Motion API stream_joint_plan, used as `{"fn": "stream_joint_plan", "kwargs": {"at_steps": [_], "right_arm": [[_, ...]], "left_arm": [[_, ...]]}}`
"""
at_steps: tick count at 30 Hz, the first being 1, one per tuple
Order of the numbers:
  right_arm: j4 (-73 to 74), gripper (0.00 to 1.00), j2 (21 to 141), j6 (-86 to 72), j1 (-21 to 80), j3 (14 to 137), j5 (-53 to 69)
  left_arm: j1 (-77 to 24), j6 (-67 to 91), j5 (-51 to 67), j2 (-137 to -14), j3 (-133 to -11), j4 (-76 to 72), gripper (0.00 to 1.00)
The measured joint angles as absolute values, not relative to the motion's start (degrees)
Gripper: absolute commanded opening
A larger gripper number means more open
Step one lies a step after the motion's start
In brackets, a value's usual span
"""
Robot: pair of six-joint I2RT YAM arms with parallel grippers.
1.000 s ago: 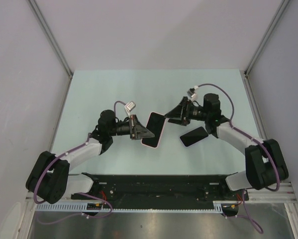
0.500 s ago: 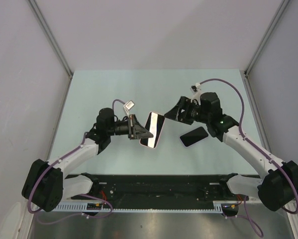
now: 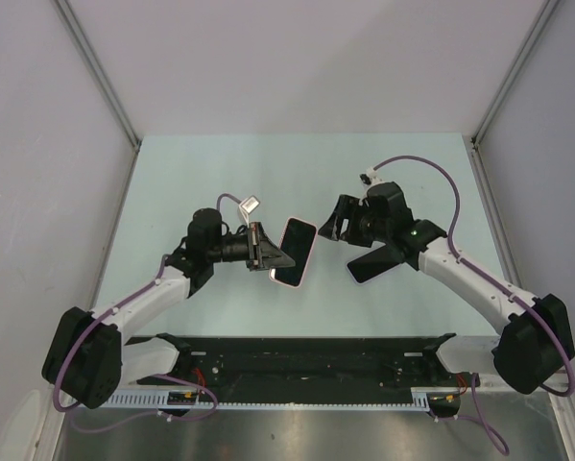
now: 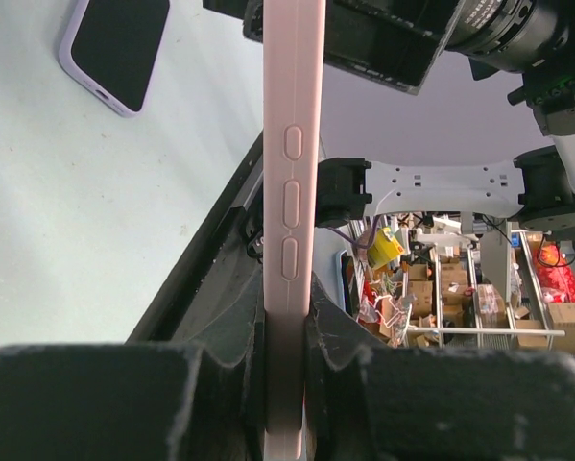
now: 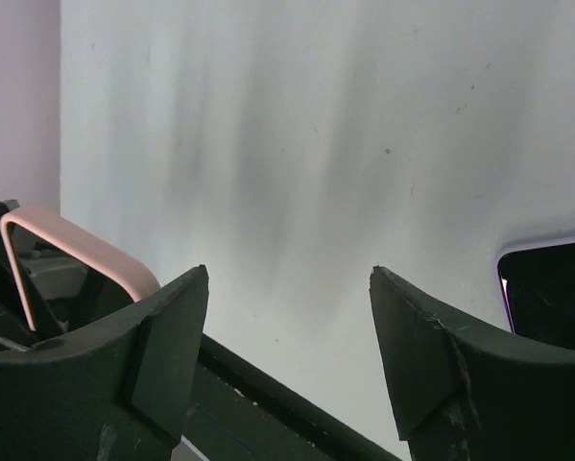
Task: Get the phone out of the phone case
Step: Remove the phone case from the phone.
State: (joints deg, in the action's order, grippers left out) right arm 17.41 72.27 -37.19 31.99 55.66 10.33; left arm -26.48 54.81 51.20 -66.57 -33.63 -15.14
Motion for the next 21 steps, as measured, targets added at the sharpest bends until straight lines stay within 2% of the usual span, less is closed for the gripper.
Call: {"fn": "stream_joint_plan", "kwargs": {"at_steps": [14,21], "right_arm": [[18.0,0.73,70.9,-35.6,36.5,56.4,5.0],[19.0,0.67,71.0,-32.1,42.4,60.2,0.1]], "left_arm": [[-26.4,49.6,49.1,-67.2,-36.1,-8.8,0.0],[-26.3,47.2,48.1,-67.2,-36.4,-6.0,0.0]]}}
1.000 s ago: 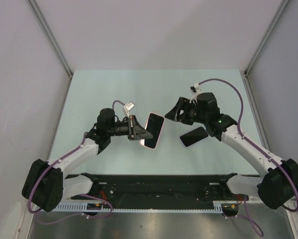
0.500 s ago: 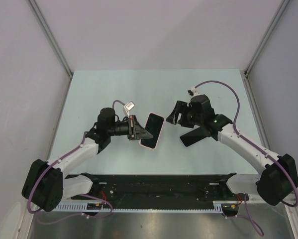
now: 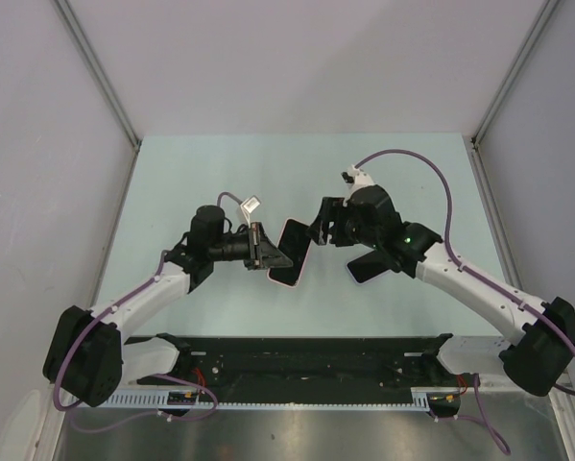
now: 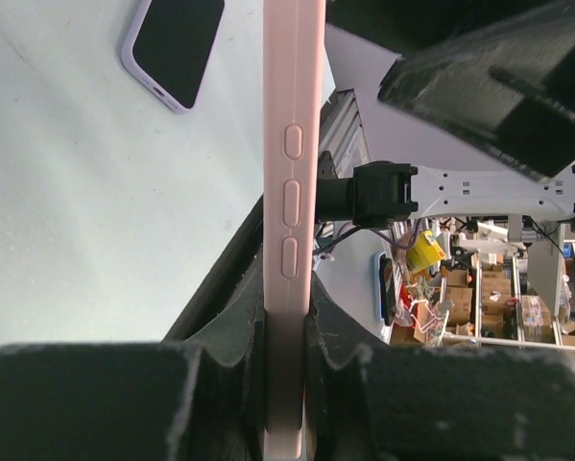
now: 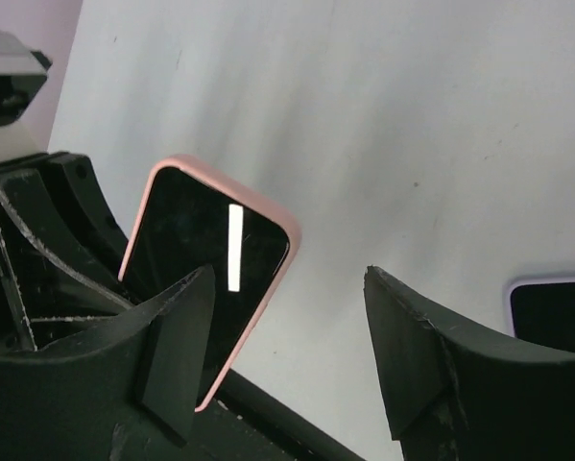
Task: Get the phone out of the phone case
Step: Remove the phone case from the phone.
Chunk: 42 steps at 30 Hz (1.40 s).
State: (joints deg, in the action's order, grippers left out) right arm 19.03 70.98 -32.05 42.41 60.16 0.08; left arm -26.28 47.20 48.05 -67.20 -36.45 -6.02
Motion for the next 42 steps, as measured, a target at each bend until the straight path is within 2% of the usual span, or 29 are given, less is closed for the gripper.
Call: {"fn": "stream_joint_plan", "kwargs": {"at_steps": [2,5,8,18,30,42], "right_arm": [[19.6,0.65,71.0,-31.9,42.4,60.9,-1.8],[20.2,0.49,71.4,-31.7,42.2,61.2,-3.9],[21.2,0.44,72.6,-31.3,42.1,61.3,-5.0],[22.8,0.45,74.7,-31.4,41.5,61.4,-5.6],[20.9,0.43,70.8,-31.4,41.8,61.6,-5.8],[20.1,0.42,74.0,-31.4,42.2,61.6,-5.7]], "left_arm": [[-26.3,46.7,47.9,-67.2,-36.4,-5.5,0.0],[-26.3,46.5,47.9,-67.4,-36.4,-5.5,0.0],[-26.3,46.5,47.9,-67.5,-36.4,-5.5,0.0],[-26.3,46.9,47.9,-67.5,-36.4,-6.3,0.0],[-26.3,47.1,47.8,-67.5,-36.4,-6.6,0.0],[-26.3,47.6,47.7,-67.1,-36.4,-6.7,0.0]]}}
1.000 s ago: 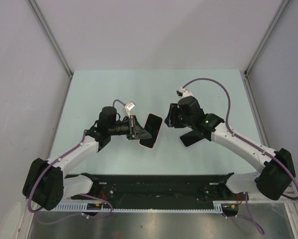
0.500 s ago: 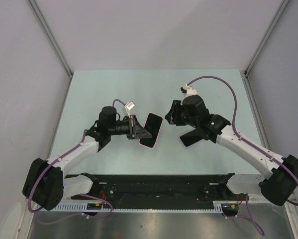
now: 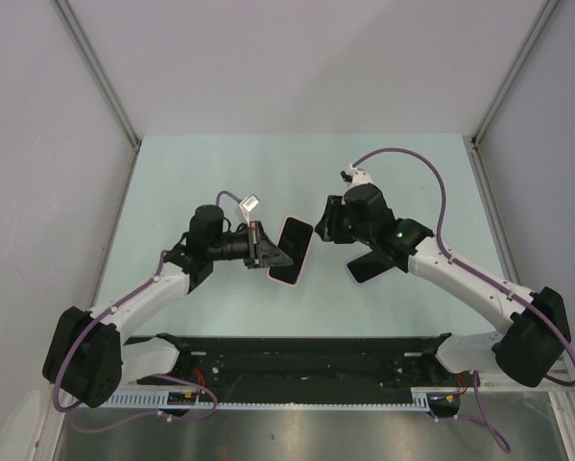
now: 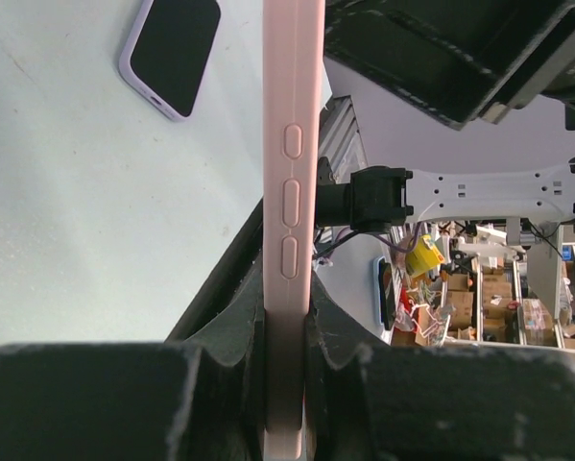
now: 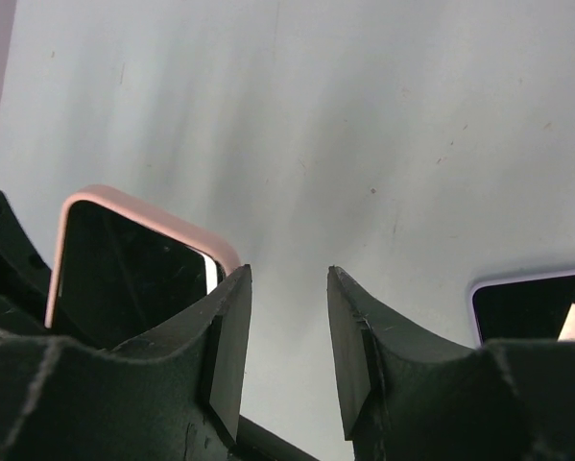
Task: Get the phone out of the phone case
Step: Remove the phone case from the phone.
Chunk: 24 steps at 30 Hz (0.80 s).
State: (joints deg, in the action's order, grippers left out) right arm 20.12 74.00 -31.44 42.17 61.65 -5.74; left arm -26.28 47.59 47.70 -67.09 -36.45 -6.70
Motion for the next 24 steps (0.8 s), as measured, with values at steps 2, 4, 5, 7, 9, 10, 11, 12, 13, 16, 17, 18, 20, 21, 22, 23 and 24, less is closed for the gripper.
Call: {"fn": "stream_joint_plan", "kwargs": {"at_steps": [2,4,5,7,9,10,11,12,13,16,17,18,20,21,22,23,24], "right_arm": [[20.1,0.42,74.8,-31.4,42.2,61.6,-5.7],[20.1,0.41,75.5,-31.4,42.2,61.6,-5.8],[20.1,0.41,75.8,-31.4,42.2,61.6,-5.8],[20.1,0.41,76.0,-31.4,42.3,61.6,-5.8],[20.1,0.41,76.1,-31.5,42.3,61.6,-5.8],[20.1,0.41,76.1,-31.5,42.3,61.6,-5.8],[20.0,0.41,76.0,-31.5,42.4,61.6,-6.1],[20.1,0.4,75.8,-31.5,42.4,61.6,-6.3],[20.1,0.4,75.5,-31.5,42.5,61.6,-6.5],[20.0,0.4,73.2,-31.9,42.9,61.6,-7.4],[19.8,0.4,72.1,-32.0,43.1,61.6,-7.6],[19.4,0.41,71.1,-32.1,43.2,61.6,-7.7],[18.5,0.41,69.6,-32.4,43.5,61.7,-7.8],[18.1,0.41,69.2,-32.4,43.6,61.8,-7.7],[17.8,0.41,69.1,-32.5,43.7,61.9,-7.7],[17.6,0.41,69.2,-32.5,43.8,62.0,-7.7],[17.6,0.41,69.5,-32.6,43.8,62.0,-7.7]], "left_arm": [[-26.3,47.6,47.7,-66.7,-36.4,-6.8,0.0],[-26.3,47.7,47.7,-66.3,-36.4,-7.0,0.0],[-26.3,47.8,47.8,-66.2,-36.4,-7.2,0.0],[-26.3,48.0,47.8,-65.9,-36.4,-7.4,0.0],[-26.3,48.0,47.9,-65.7,-36.4,-7.6,0.0],[-26.3,48.0,47.9,-65.7,-36.4,-7.6,0.0],[-26.3,48.0,47.9,-65.7,-36.4,-7.6,0.0],[-26.3,48.0,47.9,-65.7,-36.4,-7.6,0.0],[-26.3,48.0,47.9,-65.7,-36.4,-7.6,0.0],[-26.3,48.0,47.9,-65.7,-36.3,-7.6,0.0],[-26.3,48.0,47.9,-65.7,-36.3,-7.6,0.0],[-26.3,48.0,47.9,-65.7,-36.3,-7.6,0.0],[-26.3,48.0,47.9,-65.7,-36.3,-7.6,0.0],[-26.3,48.0,47.9,-65.7,-36.3,-7.6,0.0],[-26.3,48.0,47.9,-65.7,-36.3,-7.6,0.0],[-26.3,48.0,47.9,-65.7,-36.3,-7.6,0.0],[-26.3,48.0,48.0,-65.7,-36.3,-7.6,0.0]]}}
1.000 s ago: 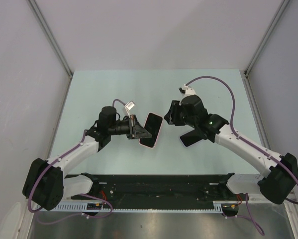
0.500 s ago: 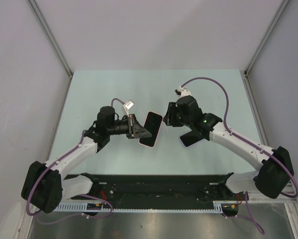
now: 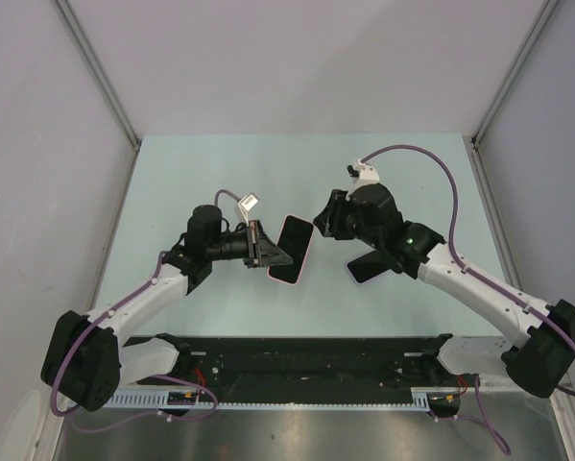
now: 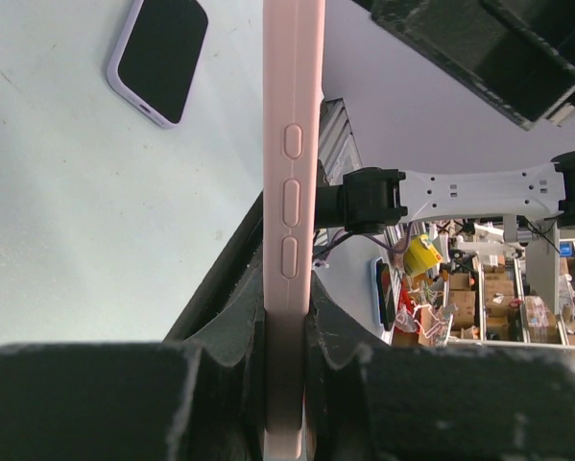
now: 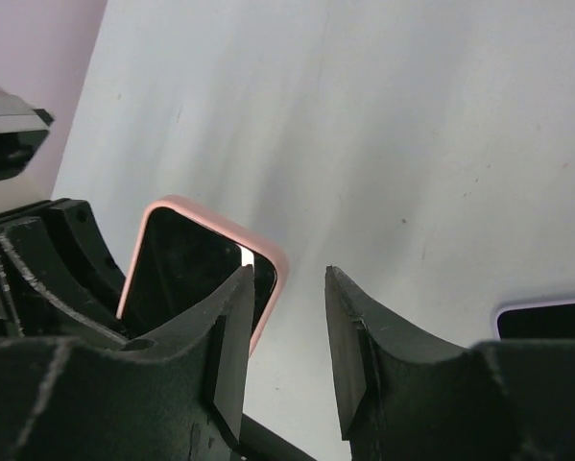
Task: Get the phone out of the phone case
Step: Remove the phone case from the phone.
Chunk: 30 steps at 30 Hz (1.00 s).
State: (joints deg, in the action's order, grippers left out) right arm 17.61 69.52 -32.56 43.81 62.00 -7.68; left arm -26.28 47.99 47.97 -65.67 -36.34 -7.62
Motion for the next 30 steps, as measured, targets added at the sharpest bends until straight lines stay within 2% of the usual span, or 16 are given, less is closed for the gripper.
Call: {"fn": "stream_joint_plan", "kwargs": {"at_steps": [19,30], "right_arm": [[18.6,0.36,76.0,-33.7,44.4,62.5,-9.3],[19.5,0.38,79.1,-34.0,45.1,63.5,-10.3]], "left_arm": [[-26.2,48.2,46.5,-64.9,-36.3,-4.5,0.0],[-26.2,49.1,45.1,-64.7,-36.3,-1.9,0.0]]}}
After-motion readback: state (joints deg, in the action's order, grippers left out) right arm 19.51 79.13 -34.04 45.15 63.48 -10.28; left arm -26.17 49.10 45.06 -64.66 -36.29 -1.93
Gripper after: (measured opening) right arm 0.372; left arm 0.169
